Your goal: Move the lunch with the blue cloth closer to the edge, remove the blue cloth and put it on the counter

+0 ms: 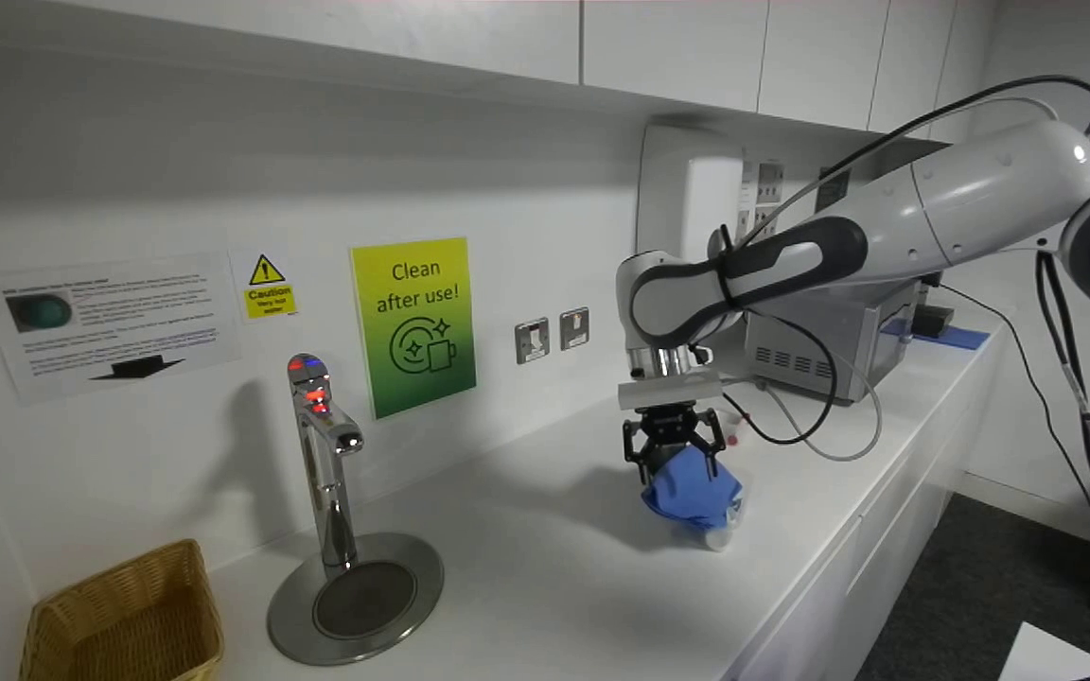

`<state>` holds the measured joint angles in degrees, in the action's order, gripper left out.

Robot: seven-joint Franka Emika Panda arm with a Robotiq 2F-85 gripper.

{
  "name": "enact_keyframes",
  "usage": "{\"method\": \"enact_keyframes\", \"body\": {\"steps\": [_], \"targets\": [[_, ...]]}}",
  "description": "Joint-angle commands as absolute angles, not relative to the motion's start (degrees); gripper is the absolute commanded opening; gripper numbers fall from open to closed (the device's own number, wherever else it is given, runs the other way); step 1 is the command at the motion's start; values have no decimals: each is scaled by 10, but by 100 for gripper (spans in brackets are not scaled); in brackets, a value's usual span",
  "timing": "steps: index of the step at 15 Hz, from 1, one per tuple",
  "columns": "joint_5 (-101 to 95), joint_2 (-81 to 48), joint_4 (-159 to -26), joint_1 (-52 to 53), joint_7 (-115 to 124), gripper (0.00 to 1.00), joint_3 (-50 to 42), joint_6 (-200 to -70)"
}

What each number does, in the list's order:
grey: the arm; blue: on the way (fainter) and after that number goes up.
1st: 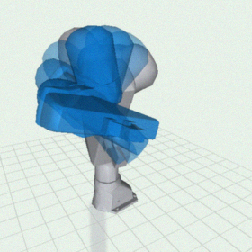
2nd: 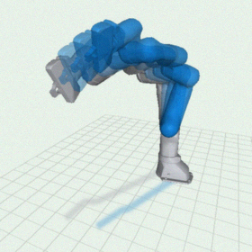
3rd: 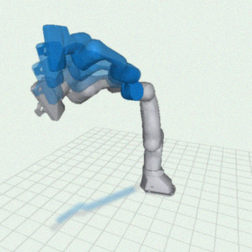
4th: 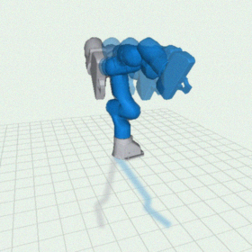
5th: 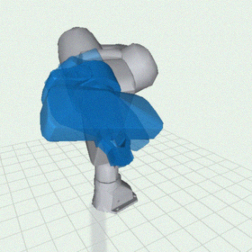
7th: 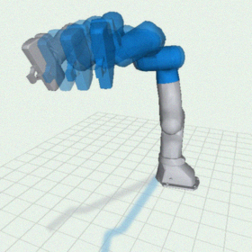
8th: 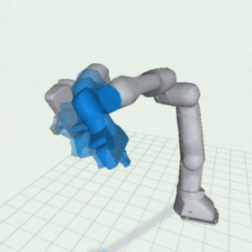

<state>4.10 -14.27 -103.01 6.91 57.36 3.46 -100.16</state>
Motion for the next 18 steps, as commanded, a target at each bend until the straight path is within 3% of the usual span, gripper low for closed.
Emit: {"method": "enact_keyframes", "body": {"steps": [1,2,4,12,13,18], "targets": [[35,-147,-1009,69,563,100,27,-976],[35,-147,-1009,70,563,75,26,-977],[33,-147,-1010,70,563,67,26,-977],[24,-144,-1012,70,562,5,25,-980],[22,-144,-1011,70,563,0,25,-980],[17,-141,-1009,72,566,1,25,-979]]}}
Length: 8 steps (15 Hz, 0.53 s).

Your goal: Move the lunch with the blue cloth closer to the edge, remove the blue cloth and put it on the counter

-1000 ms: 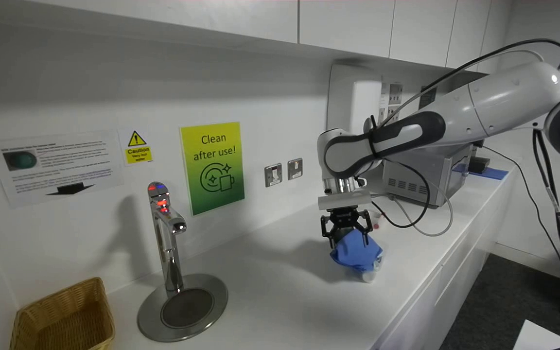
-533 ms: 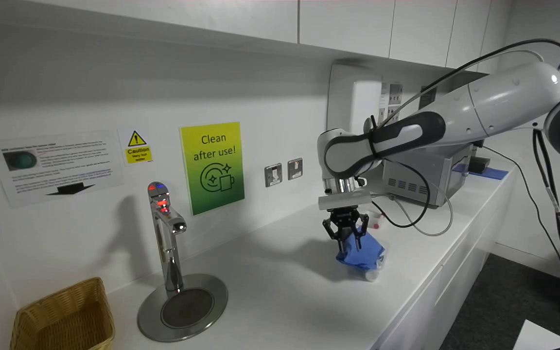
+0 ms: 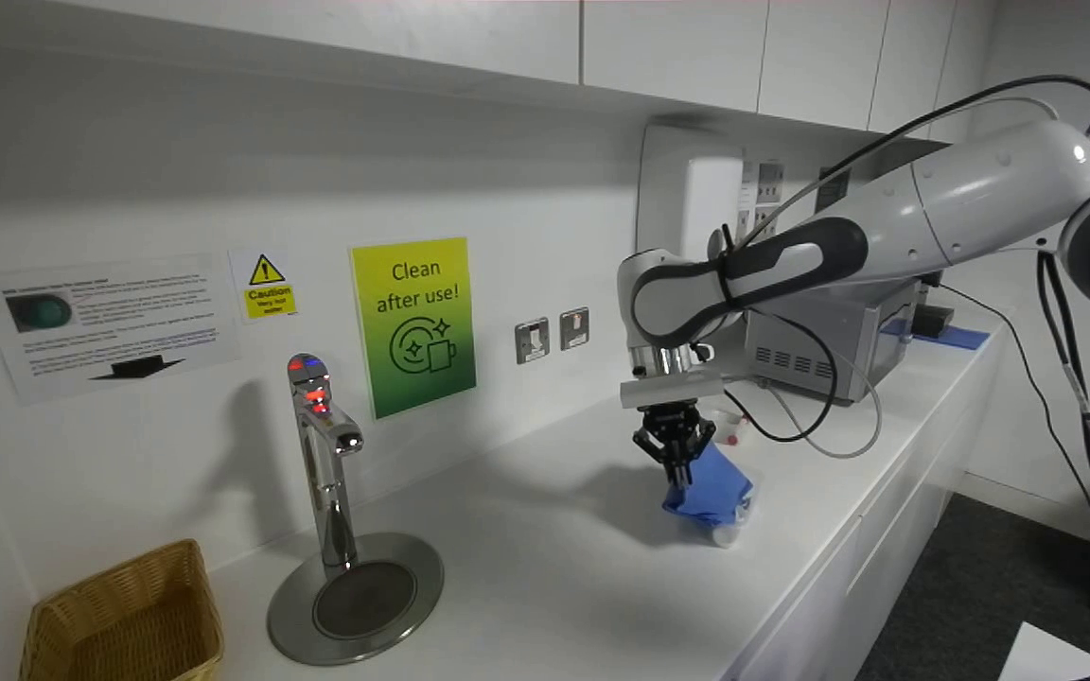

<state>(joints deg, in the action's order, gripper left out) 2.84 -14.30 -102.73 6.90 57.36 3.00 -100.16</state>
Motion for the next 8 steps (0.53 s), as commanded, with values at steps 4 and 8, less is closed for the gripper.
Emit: {"method": "enact_keyframes", "body": {"steps": [4,8], "targets": [[0,-127,-1007,75,574,1,25,-976],[-24,-120,-993,78,577,1,26,-971]]}}
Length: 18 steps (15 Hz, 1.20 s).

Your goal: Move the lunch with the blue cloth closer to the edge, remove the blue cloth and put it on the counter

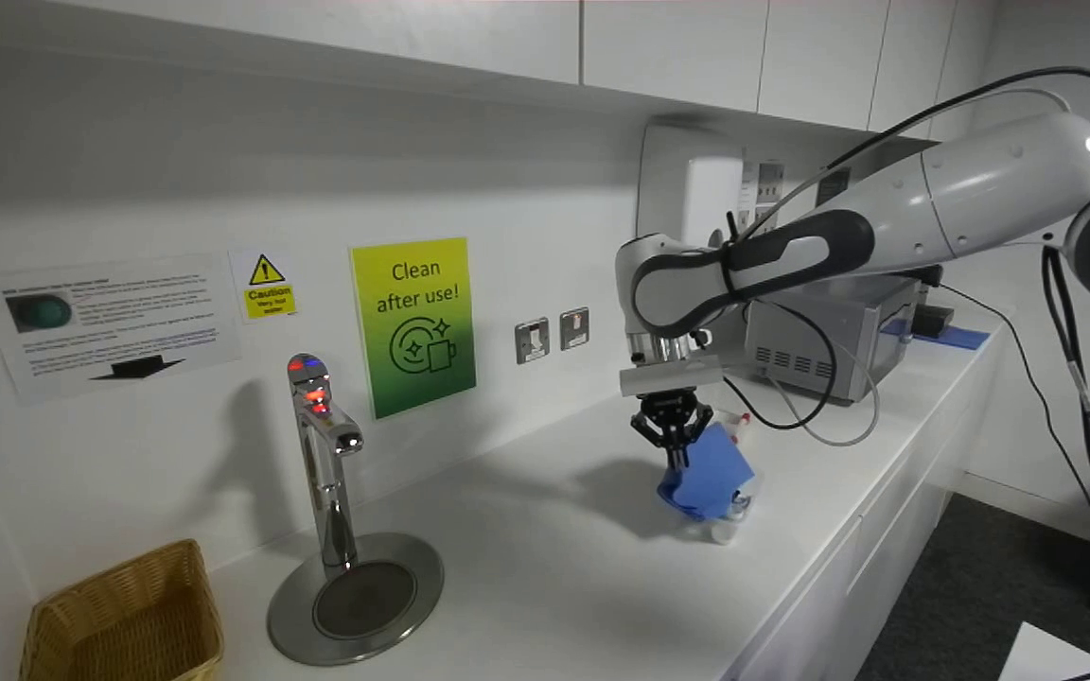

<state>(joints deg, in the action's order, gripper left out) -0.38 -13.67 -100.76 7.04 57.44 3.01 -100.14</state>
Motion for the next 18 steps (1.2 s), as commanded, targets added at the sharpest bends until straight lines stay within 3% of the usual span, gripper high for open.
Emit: {"method": "enact_keyframes", "body": {"steps": [1,18], "targets": [[-28,-119,-989,79,576,1,27,-970],[-40,-129,-931,92,529,1,39,-927]]}}
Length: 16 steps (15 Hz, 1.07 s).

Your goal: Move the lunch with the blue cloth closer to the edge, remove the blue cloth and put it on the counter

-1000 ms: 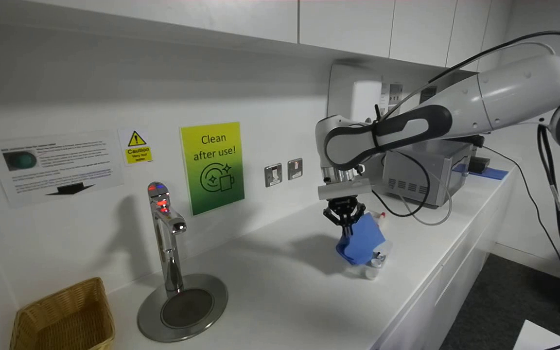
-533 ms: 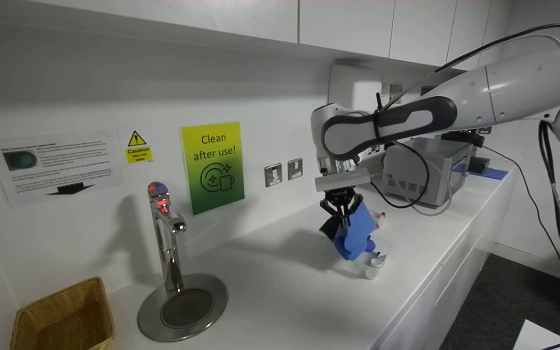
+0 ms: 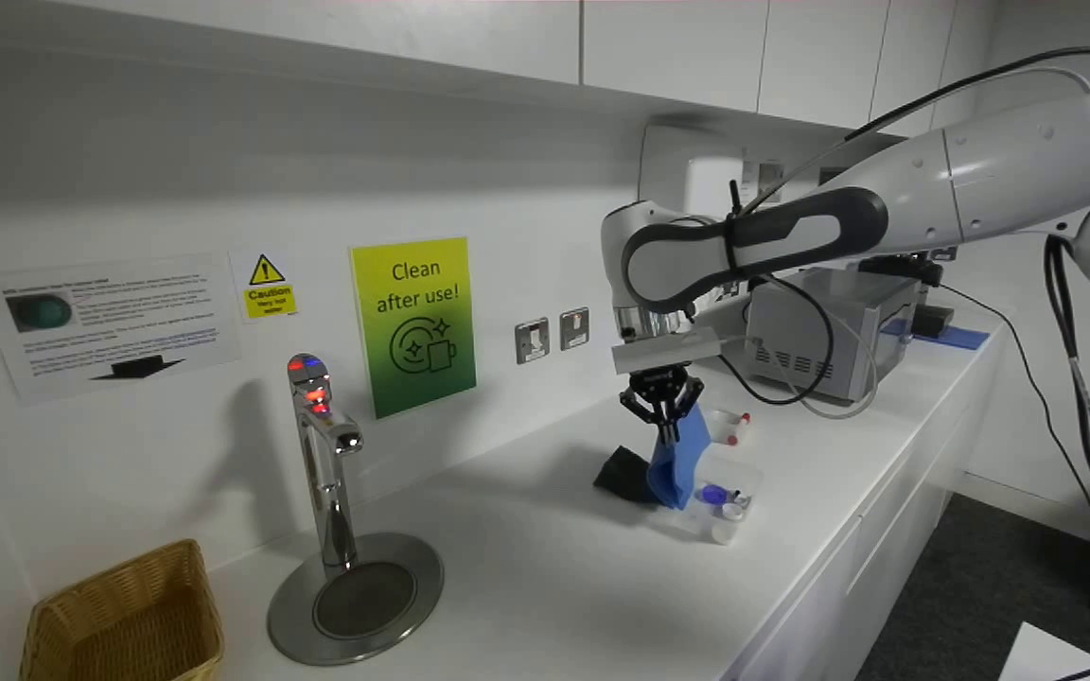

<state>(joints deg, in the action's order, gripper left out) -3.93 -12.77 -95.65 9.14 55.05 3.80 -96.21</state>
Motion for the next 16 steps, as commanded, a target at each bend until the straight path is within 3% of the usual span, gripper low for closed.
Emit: {"method": "enact_keyframes", "body": {"steps": [1,8,16], "targets": [[-43,-127,-926,94,527,1,40,-924],[-66,-154,-830,121,509,1,60,-860],[-64,-303,-647,163,380,1,70,-714]]}}
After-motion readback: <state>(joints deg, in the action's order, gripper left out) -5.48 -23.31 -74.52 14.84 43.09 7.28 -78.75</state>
